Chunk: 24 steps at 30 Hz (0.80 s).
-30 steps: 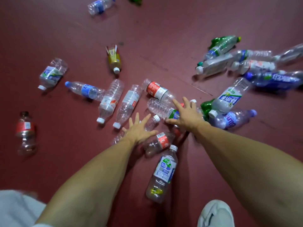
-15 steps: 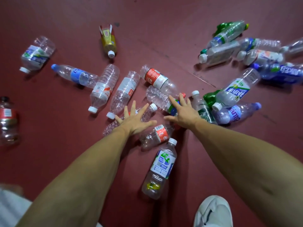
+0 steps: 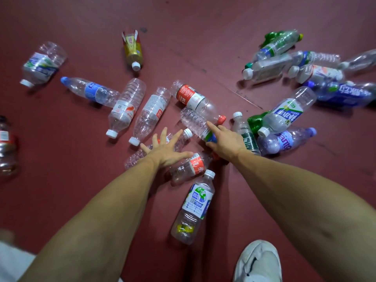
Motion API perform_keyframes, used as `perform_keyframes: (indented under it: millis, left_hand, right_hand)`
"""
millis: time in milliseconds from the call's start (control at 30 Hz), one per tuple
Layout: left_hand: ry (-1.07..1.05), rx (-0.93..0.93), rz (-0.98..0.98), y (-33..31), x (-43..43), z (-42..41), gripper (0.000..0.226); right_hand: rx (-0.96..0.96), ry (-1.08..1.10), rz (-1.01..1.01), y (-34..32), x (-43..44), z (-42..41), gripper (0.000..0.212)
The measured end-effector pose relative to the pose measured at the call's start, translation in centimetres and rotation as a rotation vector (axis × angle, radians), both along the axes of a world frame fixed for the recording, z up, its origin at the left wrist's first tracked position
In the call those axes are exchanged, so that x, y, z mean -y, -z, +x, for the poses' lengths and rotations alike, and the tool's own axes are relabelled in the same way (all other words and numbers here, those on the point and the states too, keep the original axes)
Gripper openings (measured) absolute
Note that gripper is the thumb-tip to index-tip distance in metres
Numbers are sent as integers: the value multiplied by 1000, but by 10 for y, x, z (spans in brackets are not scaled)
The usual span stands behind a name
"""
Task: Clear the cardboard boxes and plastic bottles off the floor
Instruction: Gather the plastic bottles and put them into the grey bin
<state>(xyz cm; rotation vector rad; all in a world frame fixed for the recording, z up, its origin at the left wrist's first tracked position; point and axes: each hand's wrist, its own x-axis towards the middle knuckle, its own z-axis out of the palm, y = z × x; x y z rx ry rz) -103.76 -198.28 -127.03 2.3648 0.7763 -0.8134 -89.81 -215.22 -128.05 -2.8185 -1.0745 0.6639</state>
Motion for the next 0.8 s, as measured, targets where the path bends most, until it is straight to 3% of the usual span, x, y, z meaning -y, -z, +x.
perform_keyframes:
  millis: [133, 333, 567, 800]
  left_hand:
    - [20, -33, 51, -3, 10, -3, 100]
    - [-20, -54, 27, -9, 6, -16, 89]
    - [95, -52, 98, -8, -31, -38, 72]
    - [17, 161, 194, -20, -42, -28, 81]
  right_hand:
    - [51, 12, -17, -9, -9, 0, 61]
    - [-47, -43, 44, -8, -15, 1, 83]
    - [-28, -62, -51, -9, -26, -2, 83]
    - [-54, -16, -58, -9, -28, -10, 86]
